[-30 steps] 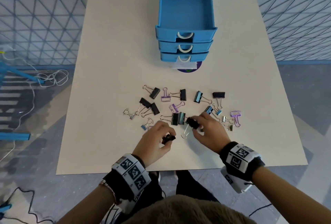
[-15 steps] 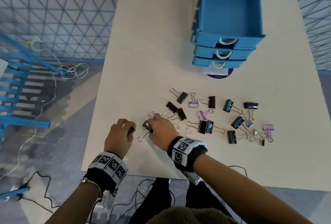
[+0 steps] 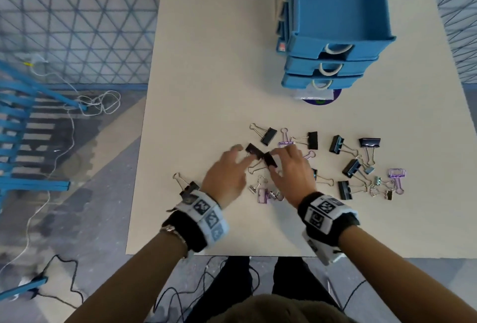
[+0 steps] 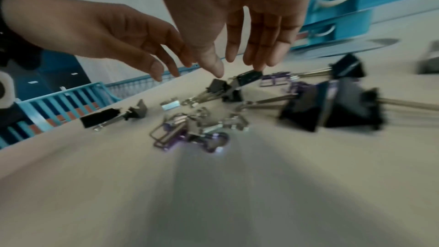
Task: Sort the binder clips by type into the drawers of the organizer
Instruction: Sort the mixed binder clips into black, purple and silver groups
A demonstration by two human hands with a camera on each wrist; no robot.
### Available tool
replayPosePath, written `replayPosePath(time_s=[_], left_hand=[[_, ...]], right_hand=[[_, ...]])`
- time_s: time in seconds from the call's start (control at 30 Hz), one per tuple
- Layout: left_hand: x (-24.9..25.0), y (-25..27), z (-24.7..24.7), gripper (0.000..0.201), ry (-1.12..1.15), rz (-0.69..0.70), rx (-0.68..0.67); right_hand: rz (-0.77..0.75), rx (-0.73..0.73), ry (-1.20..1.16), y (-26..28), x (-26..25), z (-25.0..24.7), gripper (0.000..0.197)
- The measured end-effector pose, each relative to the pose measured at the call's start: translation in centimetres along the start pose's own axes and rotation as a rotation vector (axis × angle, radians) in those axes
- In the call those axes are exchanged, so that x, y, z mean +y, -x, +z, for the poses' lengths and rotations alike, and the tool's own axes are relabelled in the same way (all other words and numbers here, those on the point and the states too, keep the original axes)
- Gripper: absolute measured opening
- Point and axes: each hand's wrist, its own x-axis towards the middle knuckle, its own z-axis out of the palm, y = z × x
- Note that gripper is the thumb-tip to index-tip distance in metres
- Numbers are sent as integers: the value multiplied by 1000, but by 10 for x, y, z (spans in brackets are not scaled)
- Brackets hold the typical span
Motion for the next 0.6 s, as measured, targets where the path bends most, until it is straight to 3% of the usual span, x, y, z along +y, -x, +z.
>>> replayPosePath(time_s=[0.1, 0.2, 0.33, 0.6], left_hand=[[19, -14, 21, 57, -277, 151, -204], [17, -19, 38, 58, -399, 145, -276], [0, -28, 34, 62, -385, 86, -292], [-51, -45, -10, 60, -280, -122, -234]], right_hand=[[-4, 19, 77, 6, 19, -7, 34], [-122, -90, 224, 7, 28, -7, 50], [-267, -235, 352, -14, 26, -7, 62], [-234, -412, 419, -58, 12, -4, 55]])
